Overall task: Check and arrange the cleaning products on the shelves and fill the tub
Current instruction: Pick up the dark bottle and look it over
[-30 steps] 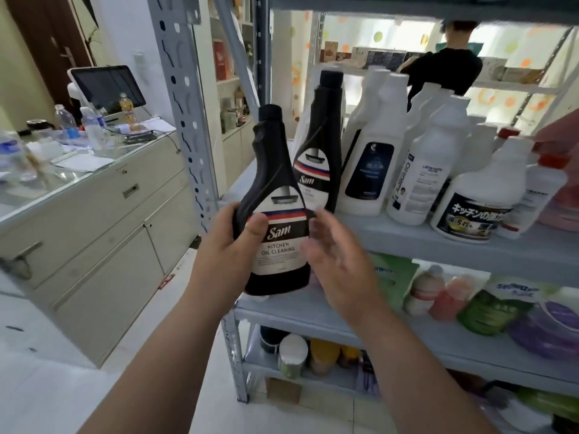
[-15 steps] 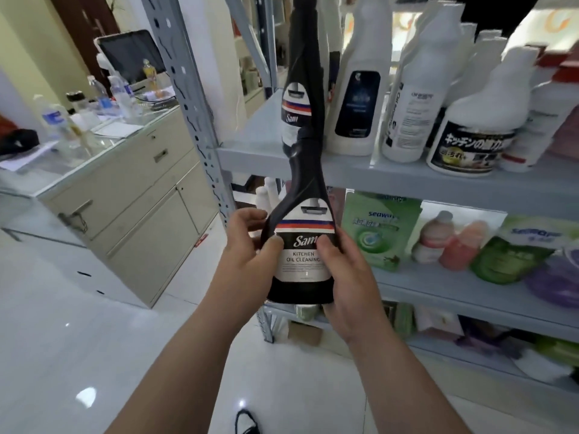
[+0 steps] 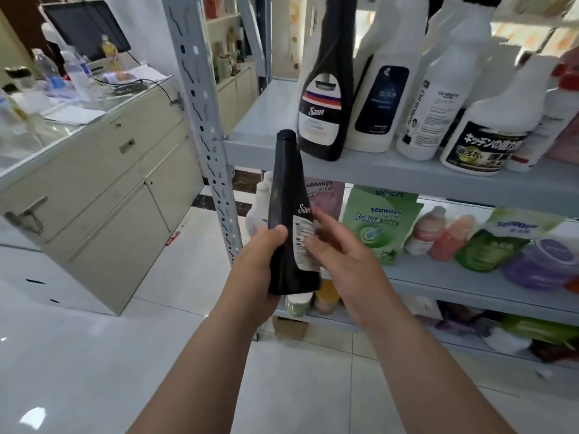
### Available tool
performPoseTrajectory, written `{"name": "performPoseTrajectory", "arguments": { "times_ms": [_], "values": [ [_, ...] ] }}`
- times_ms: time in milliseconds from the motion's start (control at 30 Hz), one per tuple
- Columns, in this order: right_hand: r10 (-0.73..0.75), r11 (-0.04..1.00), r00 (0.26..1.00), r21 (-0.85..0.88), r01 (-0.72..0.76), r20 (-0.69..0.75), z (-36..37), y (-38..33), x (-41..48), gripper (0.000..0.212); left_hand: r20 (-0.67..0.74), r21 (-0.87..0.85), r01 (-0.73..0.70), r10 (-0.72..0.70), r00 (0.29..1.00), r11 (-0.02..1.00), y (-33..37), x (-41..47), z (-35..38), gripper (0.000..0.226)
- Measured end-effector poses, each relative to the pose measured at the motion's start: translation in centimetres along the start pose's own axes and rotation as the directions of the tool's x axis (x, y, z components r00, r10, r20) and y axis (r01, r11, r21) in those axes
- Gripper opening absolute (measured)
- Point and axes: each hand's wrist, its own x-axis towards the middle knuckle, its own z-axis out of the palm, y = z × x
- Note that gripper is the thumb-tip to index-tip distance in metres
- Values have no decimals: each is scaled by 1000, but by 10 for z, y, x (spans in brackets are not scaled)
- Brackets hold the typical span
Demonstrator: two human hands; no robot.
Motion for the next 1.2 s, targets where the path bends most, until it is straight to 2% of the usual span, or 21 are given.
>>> {"name": "performPoseTrajectory", "arguments": {
  "times_ms": [100,233,400,600,767,833,900,967,1033,1100,1200],
  "values": [
    [129,989,990,61,-133,58,20,4,5,23,94,-106,64,-54,994,992,9,3,-17,47],
    [177,981,984,91,-174,-29,45,12,13,20,92,-61,91,-86,992,994,28,10,-51,45],
    [127,992,990,28,-125,-67,72,15,17,18,69,27,86,-88,994,996,44,10,-87,45],
    [10,999,995,54,-4,-102,103,30,8,32,3,203,-57,58,998,977,46,8,-127,21],
    [-57,997,987,34,63,-149,110,37,0,48,56,292,-159,150,987,943,39,8,-143,28],
    [-63,997,986,23,68,-152,110,37,-1,43,40,285,-167,162,986,944,36,9,-143,30],
    [-40,997,992,57,47,-121,107,37,-3,38,-36,290,-149,167,985,945,32,11,-140,28],
    [-37,998,995,43,40,-87,105,38,-2,40,-133,301,-90,135,982,949,29,13,-136,23],
    [-45,999,997,1,45,-58,103,41,2,39,-158,307,-31,83,984,951,27,11,-129,18],
    [3,999,1000,49,-3,7,102,44,5,47,-88,288,10,16,996,958,27,6,-120,17],
    [40,990,996,128,-50,82,96,45,7,58,117,185,104,-127,985,977,27,-4,-106,42]
  ]
}}
